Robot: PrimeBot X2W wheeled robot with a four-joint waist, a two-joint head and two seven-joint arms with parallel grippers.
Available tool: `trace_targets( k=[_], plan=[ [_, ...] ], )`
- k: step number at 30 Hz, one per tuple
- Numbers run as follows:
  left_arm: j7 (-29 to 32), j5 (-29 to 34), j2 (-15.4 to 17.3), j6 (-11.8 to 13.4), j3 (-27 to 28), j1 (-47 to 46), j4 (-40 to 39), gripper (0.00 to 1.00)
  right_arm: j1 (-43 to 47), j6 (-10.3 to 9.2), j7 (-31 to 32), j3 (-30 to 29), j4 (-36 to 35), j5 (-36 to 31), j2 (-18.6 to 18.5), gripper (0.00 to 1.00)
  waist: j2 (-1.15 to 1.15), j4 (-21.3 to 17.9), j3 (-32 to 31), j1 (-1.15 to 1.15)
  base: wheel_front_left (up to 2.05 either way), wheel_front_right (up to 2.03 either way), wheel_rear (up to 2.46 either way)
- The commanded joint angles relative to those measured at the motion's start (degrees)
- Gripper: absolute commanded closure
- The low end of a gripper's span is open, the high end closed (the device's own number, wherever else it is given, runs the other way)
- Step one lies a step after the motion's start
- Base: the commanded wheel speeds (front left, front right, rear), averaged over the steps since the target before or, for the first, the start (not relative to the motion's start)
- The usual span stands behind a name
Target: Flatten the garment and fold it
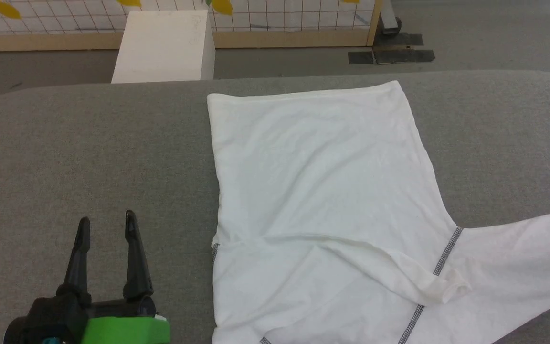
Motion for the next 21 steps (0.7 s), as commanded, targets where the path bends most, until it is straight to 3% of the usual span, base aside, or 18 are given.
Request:
trace_targets(
  k=[1,9,21],
  plan=[
    [0.26,-0.51,0.6,0.28,0.36,0.98,-0.3,0.0,0.48,-0.11,-0.66,0.85,-0.65,0.18,-0.12,1.0,-0.01,0.2,-1.05,0.0,0.0,0.0,0.0],
    [0.8,-0.72,0.81,0.6,0.18,2.12,-0.97,0.0,0.02,-0.11,0.06,11.96,-8.28,5.54,-0.55,1.0,-0.01,0.93,-2.63,0.0,0.0,0.0,0.0],
    [1.33,-1.26,1.01,0.6,-0.29,2.86,-1.09,0.0,-1.88,-0.11,5.96,36.1,-23.12,9.94,4.4,1.0,-0.01,3.41,-4.98,0.0,0.0,0.0,0.0]
  ],
)
